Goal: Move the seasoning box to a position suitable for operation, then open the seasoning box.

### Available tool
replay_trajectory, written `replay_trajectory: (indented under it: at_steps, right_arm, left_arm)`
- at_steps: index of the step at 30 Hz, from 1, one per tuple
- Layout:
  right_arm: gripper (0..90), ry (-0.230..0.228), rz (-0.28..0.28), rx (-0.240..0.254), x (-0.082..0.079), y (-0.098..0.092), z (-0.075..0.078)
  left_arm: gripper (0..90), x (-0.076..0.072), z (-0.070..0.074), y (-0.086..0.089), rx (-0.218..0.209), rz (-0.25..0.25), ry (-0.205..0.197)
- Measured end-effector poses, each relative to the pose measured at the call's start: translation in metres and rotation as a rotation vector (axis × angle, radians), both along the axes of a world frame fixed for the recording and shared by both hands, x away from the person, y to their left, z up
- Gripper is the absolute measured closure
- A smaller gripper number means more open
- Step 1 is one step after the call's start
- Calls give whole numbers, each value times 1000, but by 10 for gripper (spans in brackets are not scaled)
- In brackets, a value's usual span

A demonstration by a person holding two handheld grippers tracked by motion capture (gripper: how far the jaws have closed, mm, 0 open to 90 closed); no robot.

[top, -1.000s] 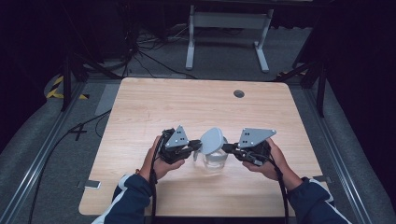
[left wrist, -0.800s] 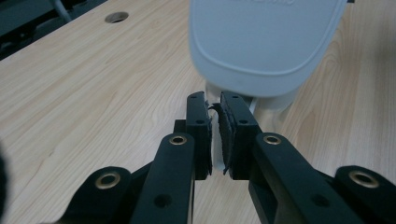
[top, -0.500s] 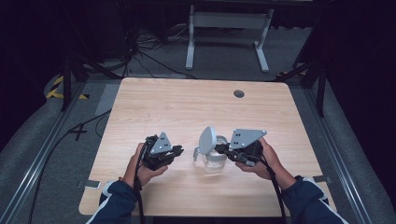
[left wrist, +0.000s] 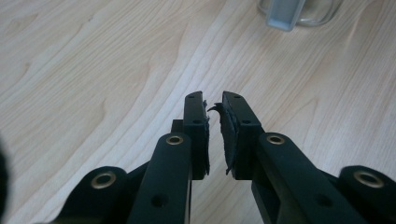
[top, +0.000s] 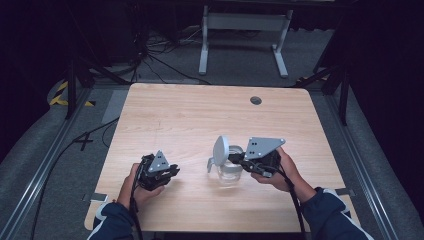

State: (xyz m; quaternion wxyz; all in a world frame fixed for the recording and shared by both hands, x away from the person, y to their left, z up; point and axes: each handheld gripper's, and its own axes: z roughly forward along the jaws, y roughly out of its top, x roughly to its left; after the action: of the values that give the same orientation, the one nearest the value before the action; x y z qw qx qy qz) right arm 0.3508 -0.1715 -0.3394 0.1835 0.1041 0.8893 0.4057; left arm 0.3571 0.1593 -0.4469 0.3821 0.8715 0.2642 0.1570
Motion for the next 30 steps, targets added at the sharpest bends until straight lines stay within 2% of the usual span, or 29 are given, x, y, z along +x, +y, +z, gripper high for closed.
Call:
replay_trajectory:
  at_steps: [6,10,13,15,16,18,19,21,24,25,28,30]
  right_arm:
    - [890,-10,26,-21,-2,14,0]
    - [884,-21,24,-22,-3,12,1]
    - [879,-25,-7,-17,-1,-2,3]
    - [880,-25,-31,-19,1,-12,3]
    - [880,-22,-44,-22,2,-17,2]
    - [881,-22,-56,-26,1,-22,2]
    - [881,-32,-77,-42,1,-32,2]
    - [879,-29,-94,-40,0,-42,1]
    - [877,-25,-120,-40,1,-55,1]
    - [875,-27,-134,-44,1,-62,1]
    - [872,-26,-148,-44,0,-72,1]
    - [857,-21,-167,-43,0,-83,0]
  left_arm:
    - [790,-3,-7,15,-13,28,21]
    - [780,-2,-10,21,-13,33,31]
    - [768,-1,-12,23,-25,38,41]
    - [751,-1,-13,25,-18,35,36]
    - [737,-2,-15,25,-34,46,44]
    - [714,-1,-16,27,-27,43,43]
    - [699,-1,-18,30,-37,47,54]
    - [674,0,-21,33,-35,56,73]
    - [635,2,-28,38,-15,67,90]
    - [626,1,-29,40,-37,70,100]
    - [599,1,-30,42,-34,73,88]
    - [584,0,-31,45,-50,85,83]
